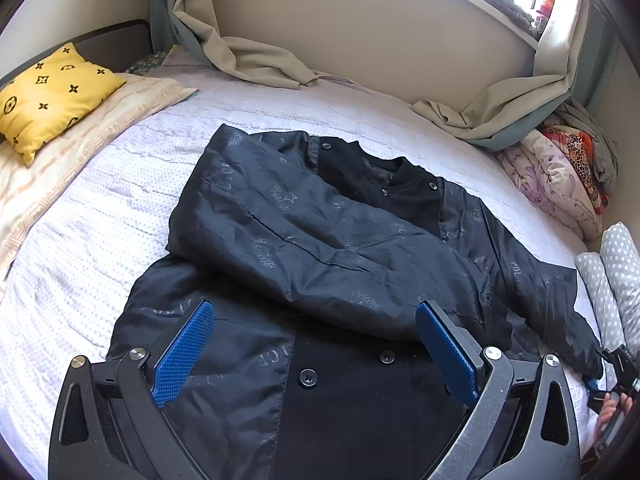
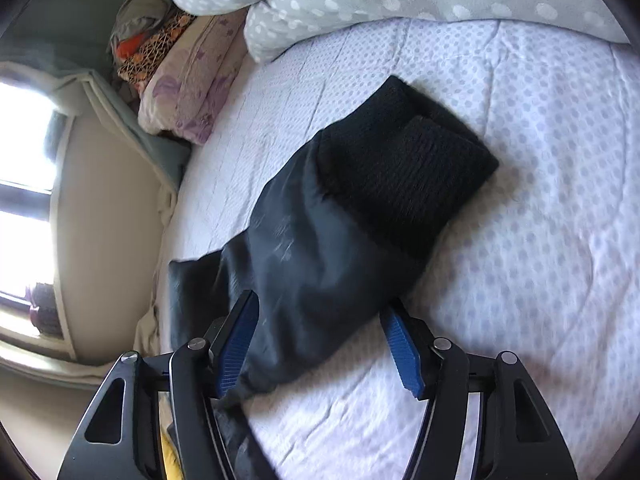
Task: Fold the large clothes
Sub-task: 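Grasp the other sleeve cuff with the right tool and lift it, then fold the held sleeve across the jacket front with the right tool and release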
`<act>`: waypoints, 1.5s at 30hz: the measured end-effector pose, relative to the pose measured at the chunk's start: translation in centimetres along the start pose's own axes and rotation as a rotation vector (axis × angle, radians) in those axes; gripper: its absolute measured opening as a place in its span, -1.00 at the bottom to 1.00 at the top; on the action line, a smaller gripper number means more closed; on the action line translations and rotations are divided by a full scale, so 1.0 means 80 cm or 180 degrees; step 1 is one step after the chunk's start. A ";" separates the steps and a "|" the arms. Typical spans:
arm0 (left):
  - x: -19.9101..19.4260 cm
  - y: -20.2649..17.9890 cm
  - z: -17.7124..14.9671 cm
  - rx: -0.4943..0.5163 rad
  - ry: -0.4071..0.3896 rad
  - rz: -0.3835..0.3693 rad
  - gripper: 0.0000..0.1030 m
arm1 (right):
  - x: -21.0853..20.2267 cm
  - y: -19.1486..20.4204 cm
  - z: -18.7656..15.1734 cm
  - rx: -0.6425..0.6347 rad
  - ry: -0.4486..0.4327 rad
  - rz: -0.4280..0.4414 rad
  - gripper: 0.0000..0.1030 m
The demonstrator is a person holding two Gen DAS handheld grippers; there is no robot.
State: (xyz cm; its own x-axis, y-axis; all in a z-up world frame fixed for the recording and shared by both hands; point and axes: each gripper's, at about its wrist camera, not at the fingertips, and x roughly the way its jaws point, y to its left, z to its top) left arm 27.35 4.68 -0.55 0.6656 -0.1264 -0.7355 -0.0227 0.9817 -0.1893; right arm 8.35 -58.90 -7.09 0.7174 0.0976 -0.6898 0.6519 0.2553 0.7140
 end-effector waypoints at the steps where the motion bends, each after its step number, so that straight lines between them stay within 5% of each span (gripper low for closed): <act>1: 0.000 0.000 0.000 0.0005 -0.0002 0.0003 0.99 | 0.004 -0.002 0.002 0.0015 -0.0035 0.0017 0.18; 7: 0.000 0.006 0.002 -0.0038 -0.0009 0.0006 0.99 | 0.021 0.004 0.011 0.0050 -0.0189 0.0080 0.19; 12: 0.000 0.013 0.004 -0.0092 -0.0016 0.0009 0.99 | 0.037 0.017 0.020 -0.0127 -0.0198 -0.0039 -0.71; 20: -0.017 0.015 0.015 -0.0077 -0.0188 0.0041 0.99 | -0.010 0.118 -0.004 -0.1085 -0.0709 -0.0139 -0.79; 25: -0.023 0.014 0.020 -0.0081 -0.0253 0.0033 0.99 | -0.036 0.227 -0.060 -0.2076 -0.1065 -0.0275 -0.79; 31: -0.025 0.020 0.021 -0.0132 -0.0247 0.0016 0.99 | -0.023 0.343 -0.143 -0.3047 -0.1133 -0.0191 -0.79; 37: -0.025 0.031 0.024 -0.0253 -0.0247 -0.0045 0.99 | 0.022 0.413 -0.259 -0.4013 -0.0825 -0.0018 -0.79; 45: -0.018 0.033 0.024 -0.0302 -0.0176 -0.0107 0.99 | 0.096 0.425 -0.409 -0.4809 -0.0307 0.0128 -0.80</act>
State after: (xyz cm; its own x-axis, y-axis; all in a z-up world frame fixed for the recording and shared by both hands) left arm 27.75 7.73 1.30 0.7073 -0.1484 -0.6911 -0.0685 0.9587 -0.2759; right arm 27.99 -18.00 8.00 0.7799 0.0821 -0.6204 -0.1819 0.9783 -0.0993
